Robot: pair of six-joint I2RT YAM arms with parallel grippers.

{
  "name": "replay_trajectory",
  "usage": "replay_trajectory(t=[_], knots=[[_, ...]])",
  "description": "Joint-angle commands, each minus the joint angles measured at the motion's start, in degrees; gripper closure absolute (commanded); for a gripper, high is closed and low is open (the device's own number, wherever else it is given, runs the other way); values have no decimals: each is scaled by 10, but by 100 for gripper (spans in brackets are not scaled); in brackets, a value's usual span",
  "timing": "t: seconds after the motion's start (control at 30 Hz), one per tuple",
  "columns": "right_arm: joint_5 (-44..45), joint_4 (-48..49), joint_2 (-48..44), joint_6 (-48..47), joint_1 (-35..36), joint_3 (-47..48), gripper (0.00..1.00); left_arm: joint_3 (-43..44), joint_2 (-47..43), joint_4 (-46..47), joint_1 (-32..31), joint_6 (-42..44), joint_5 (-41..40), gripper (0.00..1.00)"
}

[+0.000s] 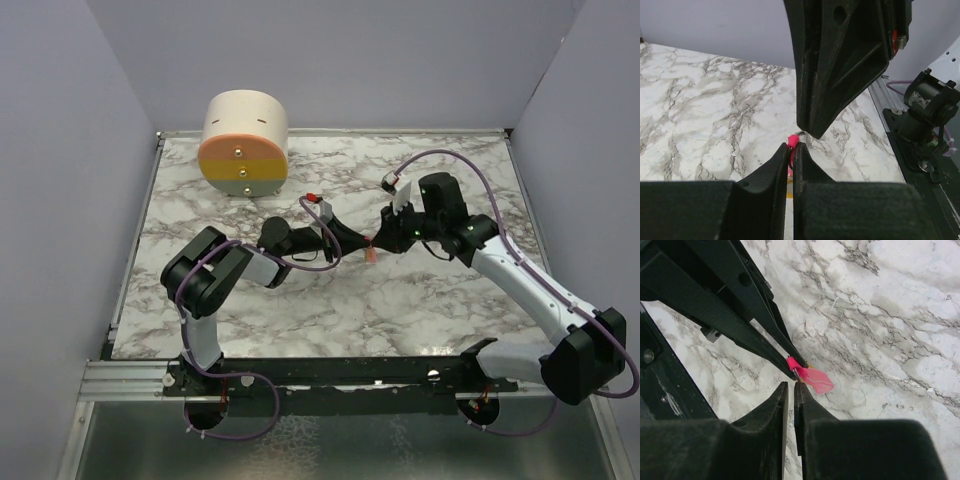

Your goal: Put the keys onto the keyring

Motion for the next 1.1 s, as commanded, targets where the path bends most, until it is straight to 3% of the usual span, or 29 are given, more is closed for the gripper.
replay_trajectory(t=[0.0,0.23,0.53,0.7,1.07], knots=[[-2,74,-28,29,4,-19,85,-17,-2,56,7,-59,-29,100],[3,124,-50,63,3,-46,77,-21,13,127,14,-136,-64,100],[39,313,-142,153,3,-165,73,-65,-14,167,11,-213,-182,100],[35,432,-169,190,4,-230,66,-87,-48,167,9,-245,-238,100],[27,542,-137,227,3,-266,66,-51,-73,167,6,-332,-209,100]])
